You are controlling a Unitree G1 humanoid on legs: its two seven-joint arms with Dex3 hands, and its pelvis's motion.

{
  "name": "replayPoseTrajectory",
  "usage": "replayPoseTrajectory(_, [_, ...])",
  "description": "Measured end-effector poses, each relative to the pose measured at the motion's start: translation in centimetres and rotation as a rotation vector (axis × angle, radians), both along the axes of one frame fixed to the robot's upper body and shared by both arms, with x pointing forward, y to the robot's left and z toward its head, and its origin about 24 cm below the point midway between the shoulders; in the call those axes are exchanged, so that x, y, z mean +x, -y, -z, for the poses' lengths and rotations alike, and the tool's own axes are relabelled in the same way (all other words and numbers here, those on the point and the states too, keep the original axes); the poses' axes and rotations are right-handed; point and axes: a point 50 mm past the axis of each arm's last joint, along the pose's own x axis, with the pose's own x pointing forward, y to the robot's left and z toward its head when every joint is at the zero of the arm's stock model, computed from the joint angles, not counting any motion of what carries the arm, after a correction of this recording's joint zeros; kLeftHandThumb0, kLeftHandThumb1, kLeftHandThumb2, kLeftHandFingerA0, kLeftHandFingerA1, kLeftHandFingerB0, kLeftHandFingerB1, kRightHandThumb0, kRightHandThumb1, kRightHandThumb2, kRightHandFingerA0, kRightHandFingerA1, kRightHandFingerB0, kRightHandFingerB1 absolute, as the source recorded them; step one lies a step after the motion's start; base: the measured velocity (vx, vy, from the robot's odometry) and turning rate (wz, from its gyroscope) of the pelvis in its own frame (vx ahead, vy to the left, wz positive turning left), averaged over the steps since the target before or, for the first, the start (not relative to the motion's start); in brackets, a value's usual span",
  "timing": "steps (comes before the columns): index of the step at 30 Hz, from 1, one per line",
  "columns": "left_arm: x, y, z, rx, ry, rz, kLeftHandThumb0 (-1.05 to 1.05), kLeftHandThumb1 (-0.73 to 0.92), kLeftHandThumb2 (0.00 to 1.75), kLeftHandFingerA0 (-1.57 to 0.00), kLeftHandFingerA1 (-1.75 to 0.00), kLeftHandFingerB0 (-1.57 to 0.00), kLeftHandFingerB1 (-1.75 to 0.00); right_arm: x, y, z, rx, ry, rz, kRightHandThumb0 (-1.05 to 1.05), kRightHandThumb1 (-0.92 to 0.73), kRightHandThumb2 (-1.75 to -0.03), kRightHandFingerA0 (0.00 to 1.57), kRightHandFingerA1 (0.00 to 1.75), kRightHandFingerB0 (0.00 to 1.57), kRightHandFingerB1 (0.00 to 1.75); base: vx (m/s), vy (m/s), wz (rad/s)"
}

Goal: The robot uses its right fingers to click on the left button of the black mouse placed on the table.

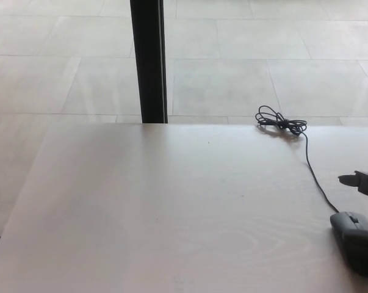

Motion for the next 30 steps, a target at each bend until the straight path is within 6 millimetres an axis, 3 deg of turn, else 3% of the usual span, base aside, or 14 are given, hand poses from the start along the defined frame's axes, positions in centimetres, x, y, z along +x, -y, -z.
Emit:
replayPoseTrajectory(5, [0.0, 0.0, 0.0, 0.0, -0.008, 0.009, -0.31, 0.57, 0.56, -0.79, -0.67, -0.72, -0.56, 0.2, -0.2, 0.1, -0.041, 0.001, -0.01, -0.65, -0.85, -0.65, 0.21, 0.46, 0.34, 0.32, 0.0, 0.0, 0.0])
replayPoseTrajectory(6, [0.0, 0.0, 0.0, -0.001, -0.007, 0.008, -0.31, 0.57, 0.56, -0.79, -0.66, -0.72, -0.57, 0.2, -0.3, 0.2, -0.043, 0.0, -0.012, -0.69, -0.69, -0.96, 0.19, 0.53, 0.27, 0.45, 0.0, 0.0, 0.0])
replayPoseTrajectory(10, [0.0, 0.0, 0.0, -0.008, 0.006, -0.004, -0.28, 0.57, 0.56, -0.79, -0.65, -0.74, -0.58, 0.2, -0.7, 0.5, -0.044, -0.007, -0.022, -0.7, -0.7, -1.01, 0.16, 0.51, 0.34, 0.49, 0.0, 0.0, 0.0])
replayPoseTrajectory(11, [0.0, 0.0, 0.0, -0.009, 0.01, -0.006, -0.27, 0.58, 0.56, -0.77, -0.67, -0.72, -0.6, 0.2, -0.8, 0.7, -0.047, -0.012, -0.023, -0.7, -0.88, -0.66, 0.21, 0.44, 0.44, 0.36, 0.0, 0.0, 0.0])
replayPoseTrajectory(23, [0.0, -0.1, -0.1, -0.02, 0.047, -0.023, -0.31, 0.57, 0.57, -0.85, -0.67, -0.74, -0.56, 0.3, 0.1, 2.4, -0.072, -0.074, 0.024, -0.71, -0.86, -0.66, 0.24, 0.45, 0.49, 0.38, 0.0, 0.0, 0.0])
replayPoseTrajectory(30, [-0.1, -0.1, -0.1, -0.021, 0.048, -0.025, -0.25, 0.61, 0.57, -0.76, -0.67, -0.7, -0.57, 0.3, 0.5, 2.8, -0.085, -0.083, 0.038, -0.69, -0.86, -0.66, 0.24, 0.46, 0.49, 0.38, 0.0, 0.0, 0.0])
